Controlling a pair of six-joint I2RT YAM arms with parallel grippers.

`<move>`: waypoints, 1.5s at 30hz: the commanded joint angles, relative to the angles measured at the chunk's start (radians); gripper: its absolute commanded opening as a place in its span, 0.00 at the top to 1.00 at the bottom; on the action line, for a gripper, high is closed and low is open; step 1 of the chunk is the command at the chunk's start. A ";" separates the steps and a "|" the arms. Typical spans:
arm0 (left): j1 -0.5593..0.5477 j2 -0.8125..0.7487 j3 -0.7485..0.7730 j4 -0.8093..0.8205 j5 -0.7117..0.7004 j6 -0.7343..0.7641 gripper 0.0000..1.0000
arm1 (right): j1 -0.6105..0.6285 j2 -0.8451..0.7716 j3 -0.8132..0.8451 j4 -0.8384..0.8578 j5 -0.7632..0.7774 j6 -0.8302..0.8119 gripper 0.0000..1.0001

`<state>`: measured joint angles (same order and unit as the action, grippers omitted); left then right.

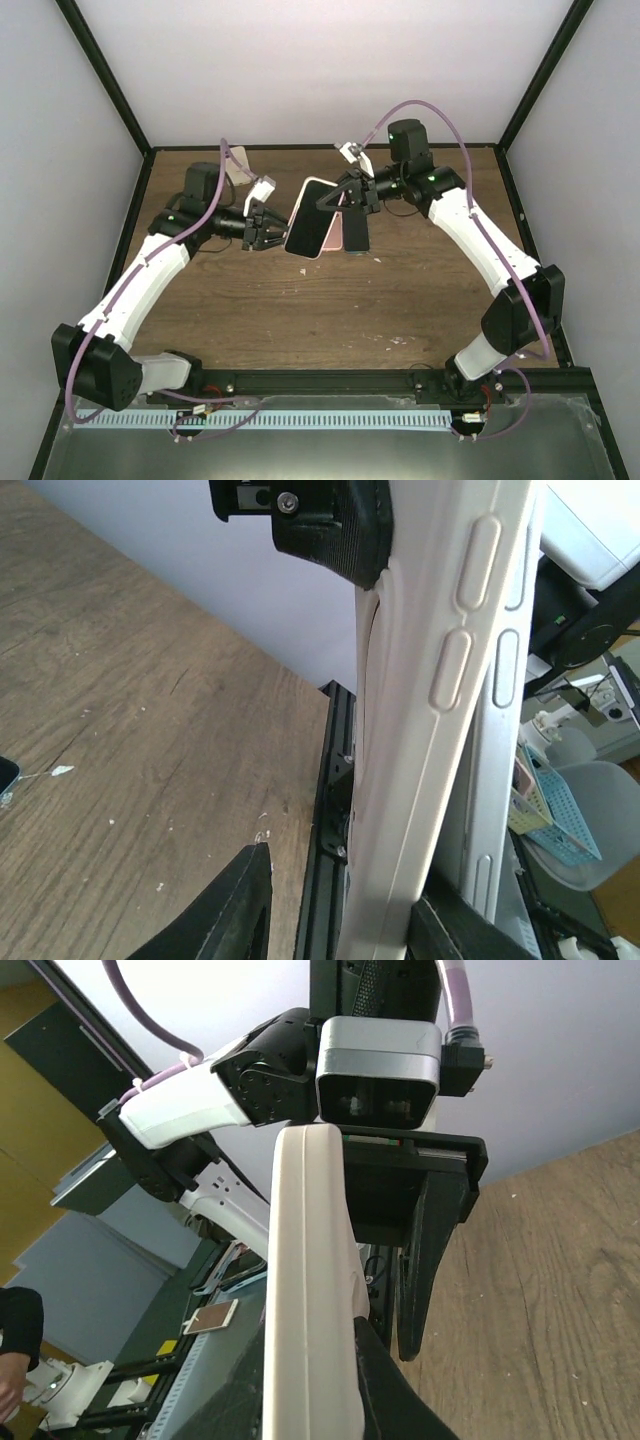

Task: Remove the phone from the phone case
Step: Remove the phone case from the phone.

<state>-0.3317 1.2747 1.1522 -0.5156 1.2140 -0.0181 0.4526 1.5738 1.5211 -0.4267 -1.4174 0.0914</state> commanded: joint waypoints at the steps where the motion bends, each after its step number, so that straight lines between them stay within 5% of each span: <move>1: -0.030 0.026 0.068 0.072 -0.073 -0.019 0.66 | 0.114 0.010 0.008 -0.092 -0.298 -0.078 0.99; 11: -0.077 0.038 0.049 0.096 -0.140 -0.065 0.64 | 0.152 0.051 0.049 -0.252 -0.160 -0.213 0.99; 38: -0.073 0.001 -0.018 0.152 -0.122 -0.112 0.51 | 0.206 0.051 -0.071 -0.161 -0.107 -0.139 0.99; 45: -0.072 -0.012 -0.032 0.140 -0.084 -0.101 0.74 | 0.203 0.093 0.053 -0.325 -0.040 -0.263 0.99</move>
<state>-0.3908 1.2579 1.1038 -0.5518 1.1606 -0.0986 0.5201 1.6302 1.4773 -0.6033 -1.4601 -0.0853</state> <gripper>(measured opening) 0.316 0.100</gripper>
